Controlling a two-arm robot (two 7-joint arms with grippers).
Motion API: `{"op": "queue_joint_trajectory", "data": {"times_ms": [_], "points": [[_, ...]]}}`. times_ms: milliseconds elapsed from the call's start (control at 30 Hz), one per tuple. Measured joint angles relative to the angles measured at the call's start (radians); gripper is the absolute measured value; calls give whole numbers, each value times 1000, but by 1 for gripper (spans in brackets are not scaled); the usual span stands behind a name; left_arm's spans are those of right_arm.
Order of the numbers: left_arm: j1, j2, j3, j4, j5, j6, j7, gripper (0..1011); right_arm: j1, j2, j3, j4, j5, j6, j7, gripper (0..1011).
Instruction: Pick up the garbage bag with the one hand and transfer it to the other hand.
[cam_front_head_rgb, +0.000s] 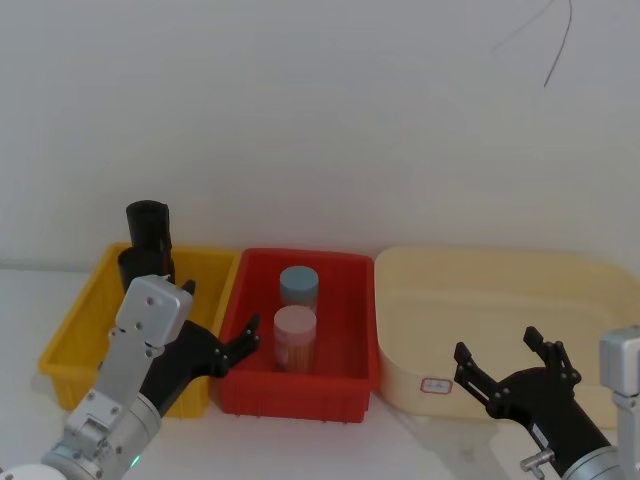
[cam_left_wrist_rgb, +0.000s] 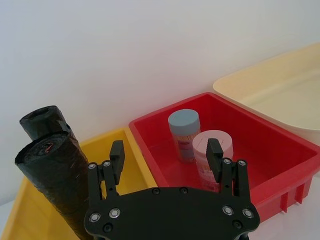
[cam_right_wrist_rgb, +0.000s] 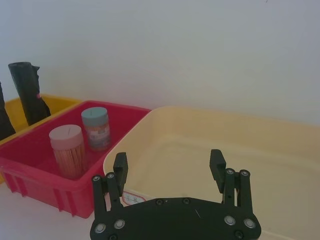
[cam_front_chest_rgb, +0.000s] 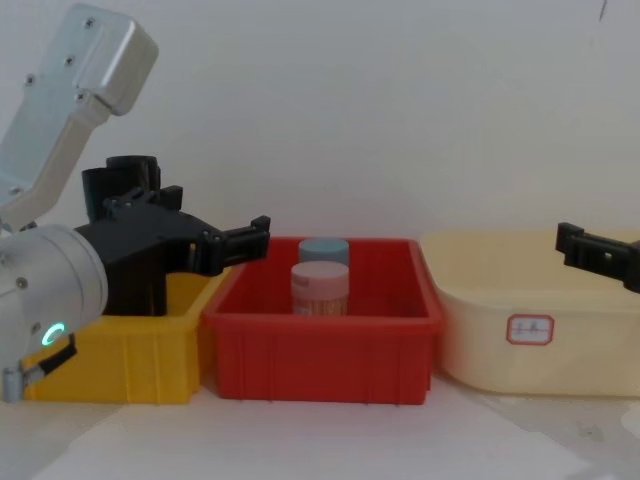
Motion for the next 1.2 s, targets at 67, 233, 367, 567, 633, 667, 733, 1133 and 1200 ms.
{"op": "queue_joint_trajectory", "data": {"times_ms": [67,233,367,567,633,667,733,1133,1200], "points": [[0,0,0,0,0,0,0,1001,0,0,0,0,0,0,0,1001],[0,0,0,0,0,0,0,1001,0,0,0,0,0,0,0,1001],[0,0,0,0,0,0,0,1001,0,0,0,0,0,0,0,1001],[0,0,0,0,0,0,0,1001,0,0,0,0,0,0,0,1001],[0,0,0,0,0,0,0,1001,0,0,0,0,0,0,0,1001],[0,0,0,0,0,0,0,1001,0,0,0,0,0,0,0,1001],[0,0,0,0,0,0,0,1001,0,0,0,0,0,0,0,1001],[0,0,0,0,0,0,0,1001,0,0,0,0,0,0,0,1001],[0,0,0,0,0,0,0,1001,0,0,0,0,0,0,0,1001]]}}
